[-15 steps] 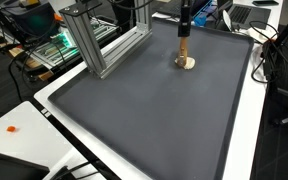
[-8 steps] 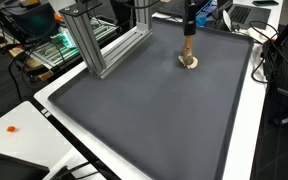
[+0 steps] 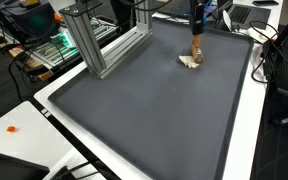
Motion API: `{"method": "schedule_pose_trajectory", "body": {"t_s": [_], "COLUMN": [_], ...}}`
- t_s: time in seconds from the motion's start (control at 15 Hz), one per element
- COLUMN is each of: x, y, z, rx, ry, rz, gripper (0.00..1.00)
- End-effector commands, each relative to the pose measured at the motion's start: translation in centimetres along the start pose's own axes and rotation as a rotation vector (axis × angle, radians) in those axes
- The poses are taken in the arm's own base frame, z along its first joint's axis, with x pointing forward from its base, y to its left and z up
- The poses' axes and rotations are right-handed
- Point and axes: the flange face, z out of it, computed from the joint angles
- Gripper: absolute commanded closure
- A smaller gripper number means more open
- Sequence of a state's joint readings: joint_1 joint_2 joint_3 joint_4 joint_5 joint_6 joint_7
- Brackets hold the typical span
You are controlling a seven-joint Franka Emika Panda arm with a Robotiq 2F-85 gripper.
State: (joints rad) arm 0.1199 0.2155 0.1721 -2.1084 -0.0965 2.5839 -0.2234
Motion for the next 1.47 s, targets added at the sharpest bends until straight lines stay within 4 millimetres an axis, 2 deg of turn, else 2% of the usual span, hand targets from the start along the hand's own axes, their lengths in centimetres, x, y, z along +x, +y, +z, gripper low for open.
{"method": "schedule_pose_trajectory", "body": {"t_s": [0.0,0.33,0.8,1.13,1.4], "x": [0.3,0.4,0.1,-0.8,-0.7], "y": [-0.4,0.5,1.9,2.1,1.7], "z": [0.7,-1.1,-3.8,-3.1,-2.2], "rx": [0.023,0.031,0.005,-0.016,-0.010], "ry": [0.001,-0.003,-0.044,-0.123,-0.126], "rz": [0.030,0.145,0.481,0.749,0.920], "gripper": [0.78,0.78,0.78,0.78,0.78]}}
